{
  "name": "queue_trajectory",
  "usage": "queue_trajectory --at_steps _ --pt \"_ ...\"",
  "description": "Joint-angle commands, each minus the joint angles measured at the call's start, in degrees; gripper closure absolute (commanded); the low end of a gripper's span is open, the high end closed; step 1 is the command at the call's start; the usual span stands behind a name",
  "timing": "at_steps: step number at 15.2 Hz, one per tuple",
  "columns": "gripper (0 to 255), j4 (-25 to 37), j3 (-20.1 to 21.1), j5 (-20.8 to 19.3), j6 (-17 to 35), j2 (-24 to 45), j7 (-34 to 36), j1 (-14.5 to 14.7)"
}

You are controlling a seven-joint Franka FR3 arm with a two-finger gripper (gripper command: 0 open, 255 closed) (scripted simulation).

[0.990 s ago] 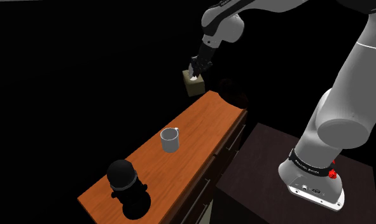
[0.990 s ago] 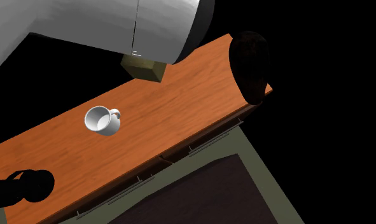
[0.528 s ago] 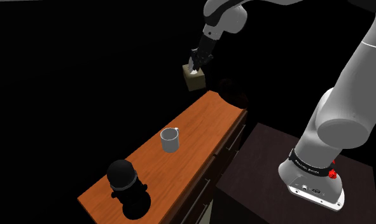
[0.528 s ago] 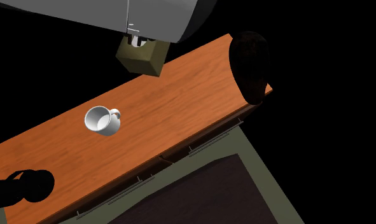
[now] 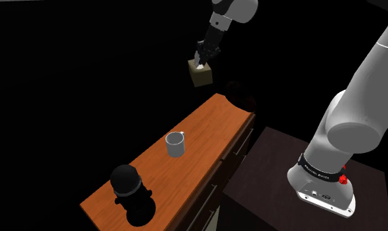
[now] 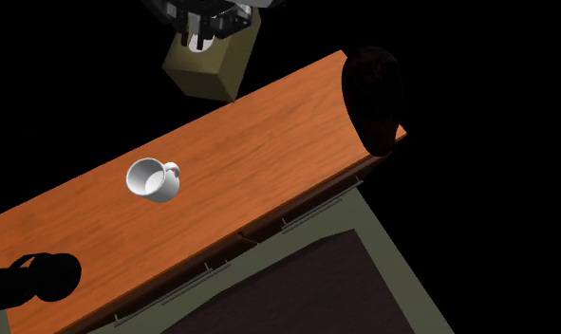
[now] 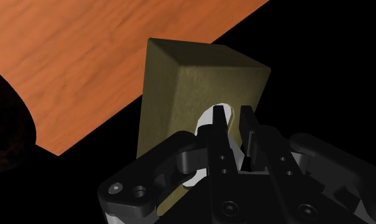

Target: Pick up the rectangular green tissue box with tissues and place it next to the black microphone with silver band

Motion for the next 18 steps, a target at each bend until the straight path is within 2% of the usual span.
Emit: queue_trajectory --at_steps 1,7,18 --pt "255 1.26 0.02 -0.54 -1.53 -0.39 0.75 -0.03" --pt "255 4.6 0.01 -1.53 -5.25 -1.0 2.27 -0.14" --pt "255 -9.32 9.93 -5.79 0.96 -13.12 17.88 4.71"
